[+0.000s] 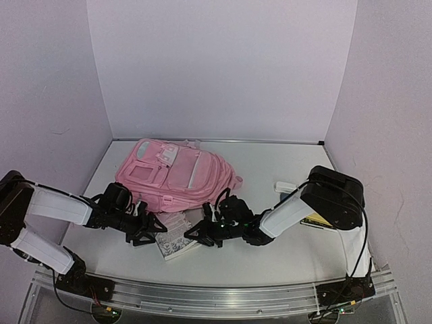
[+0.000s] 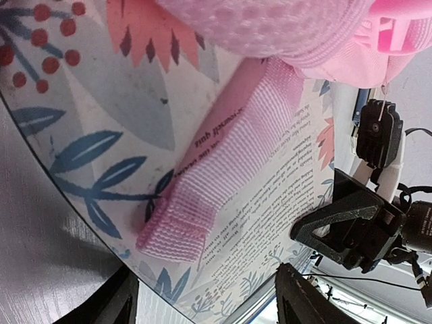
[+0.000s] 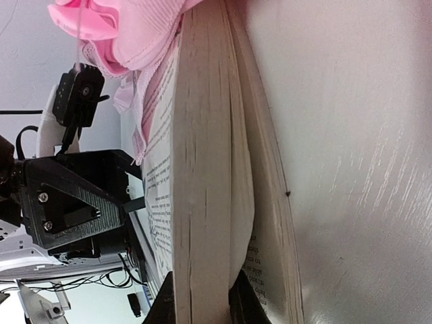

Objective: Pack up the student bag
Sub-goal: Pick up the book from the center of the board.

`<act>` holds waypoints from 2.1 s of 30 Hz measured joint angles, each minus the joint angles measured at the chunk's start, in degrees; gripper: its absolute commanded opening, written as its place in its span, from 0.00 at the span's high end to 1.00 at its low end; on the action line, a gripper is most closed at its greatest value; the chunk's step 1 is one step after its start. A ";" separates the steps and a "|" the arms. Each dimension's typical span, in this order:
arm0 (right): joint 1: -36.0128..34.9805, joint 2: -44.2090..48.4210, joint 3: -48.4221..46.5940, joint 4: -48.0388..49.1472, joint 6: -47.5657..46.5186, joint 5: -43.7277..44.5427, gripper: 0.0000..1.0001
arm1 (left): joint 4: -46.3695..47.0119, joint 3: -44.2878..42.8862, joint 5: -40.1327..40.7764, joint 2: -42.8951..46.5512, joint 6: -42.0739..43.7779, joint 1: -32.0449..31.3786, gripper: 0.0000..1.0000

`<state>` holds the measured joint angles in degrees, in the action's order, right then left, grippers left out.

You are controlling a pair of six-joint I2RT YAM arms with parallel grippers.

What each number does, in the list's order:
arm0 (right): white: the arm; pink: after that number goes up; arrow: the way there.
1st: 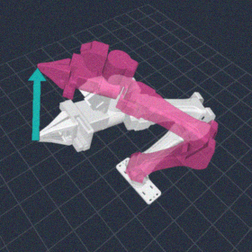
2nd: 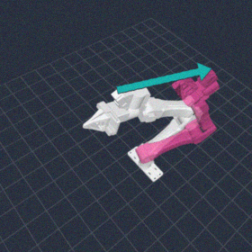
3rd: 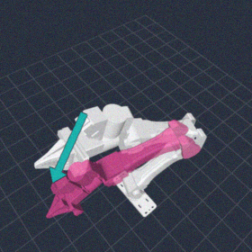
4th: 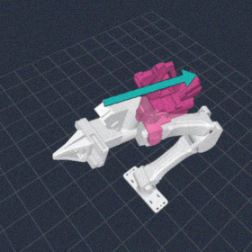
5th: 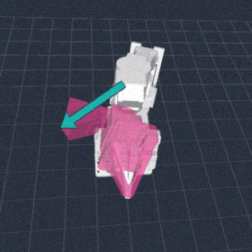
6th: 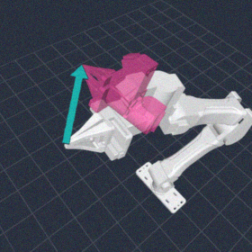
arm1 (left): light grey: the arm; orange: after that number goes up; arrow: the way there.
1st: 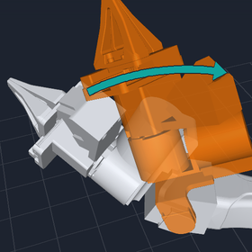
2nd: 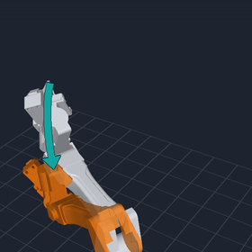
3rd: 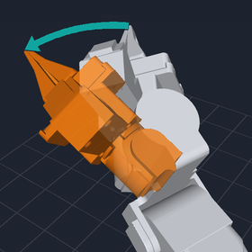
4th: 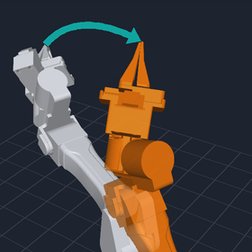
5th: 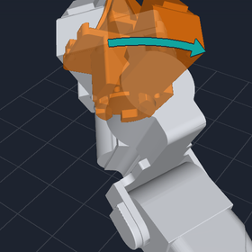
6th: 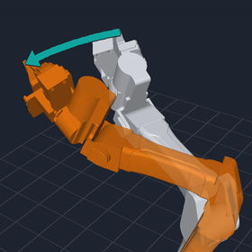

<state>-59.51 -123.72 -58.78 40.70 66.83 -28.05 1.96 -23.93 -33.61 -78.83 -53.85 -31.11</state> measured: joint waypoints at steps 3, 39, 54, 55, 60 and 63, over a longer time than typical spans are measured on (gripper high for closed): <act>-0.27 1.71 1.33 0.16 1.19 0.39 1.00 | -2.96 -1.29 0.63 1.34 0.43 -0.14 0.16; -1.22 53.62 6.82 -30.90 -19.41 28.85 1.00 | 2.31 -23.10 -7.42 7.76 4.97 0.45 0.02; -1.17 46.80 8.58 -16.21 -17.50 24.06 1.00 | 19.16 -23.10 -9.29 3.96 1.34 -5.45 0.12; -1.23 46.80 8.79 -16.02 -17.41 24.08 1.00 | 19.14 -23.10 -9.26 3.99 1.35 -5.45 0.14; -1.24 46.80 9.09 -14.77 -17.29 23.85 1.00 | 19.42 -23.10 -9.24 4.19 1.10 -5.45 0.31; -1.22 46.80 9.09 -13.97 -17.28 23.39 1.00 | 20.44 -23.10 -9.30 4.20 0.50 -5.45 0.48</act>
<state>-60.73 -76.93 -49.69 26.72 49.55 -4.66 22.40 -47.03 -42.90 -74.63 -53.35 -36.56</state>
